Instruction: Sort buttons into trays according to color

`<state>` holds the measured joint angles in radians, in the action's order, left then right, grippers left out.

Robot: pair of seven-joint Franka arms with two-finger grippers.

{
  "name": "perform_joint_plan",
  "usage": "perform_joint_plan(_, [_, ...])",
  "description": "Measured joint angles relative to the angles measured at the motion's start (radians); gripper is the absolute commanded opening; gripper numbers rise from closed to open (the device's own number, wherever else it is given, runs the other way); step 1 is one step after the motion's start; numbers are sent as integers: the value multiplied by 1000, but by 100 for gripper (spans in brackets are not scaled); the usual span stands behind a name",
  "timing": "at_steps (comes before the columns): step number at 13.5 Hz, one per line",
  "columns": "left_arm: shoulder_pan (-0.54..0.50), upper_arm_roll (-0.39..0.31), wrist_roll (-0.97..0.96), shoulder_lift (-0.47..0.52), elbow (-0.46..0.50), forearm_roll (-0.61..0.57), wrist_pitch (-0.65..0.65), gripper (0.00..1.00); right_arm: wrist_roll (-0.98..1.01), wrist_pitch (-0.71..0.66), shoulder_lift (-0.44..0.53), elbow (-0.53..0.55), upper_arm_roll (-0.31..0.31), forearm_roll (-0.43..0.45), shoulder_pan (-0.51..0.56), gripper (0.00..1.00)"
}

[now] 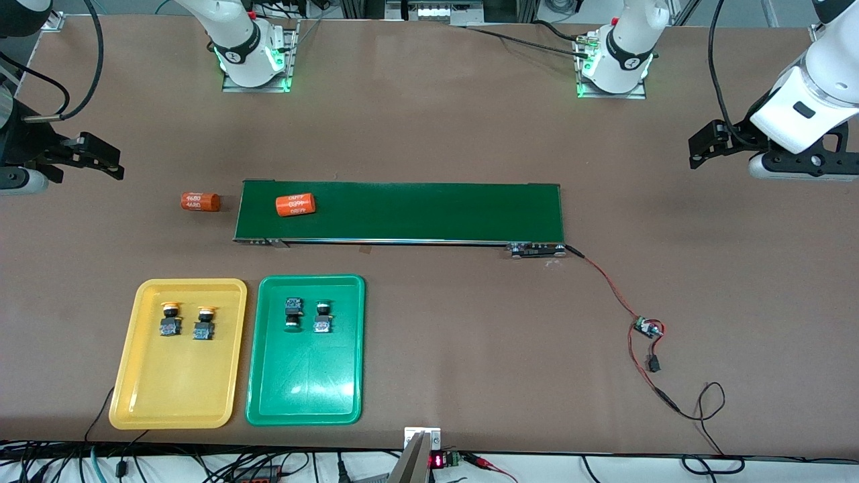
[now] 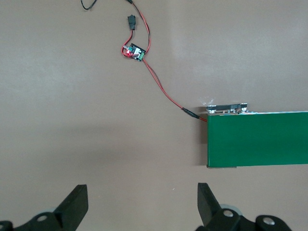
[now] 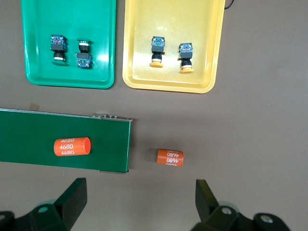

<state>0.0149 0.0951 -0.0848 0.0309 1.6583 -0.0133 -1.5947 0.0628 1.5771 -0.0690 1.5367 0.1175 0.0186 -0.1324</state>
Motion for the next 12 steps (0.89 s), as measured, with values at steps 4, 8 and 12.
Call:
perform_joint_plan(4, [0, 0, 0, 0, 0, 0, 0, 100, -2, 0, 0, 0, 6, 0, 3, 100])
perform_joint_plan(8, [0, 0, 0, 0, 0, 0, 0, 100, -3, 0, 0, 0, 9, 0, 6, 100])
perform_joint_plan(12, [0, 0, 0, 0, 0, 0, 0, 100, -4, 0, 0, 0, 9, 0, 6, 100])
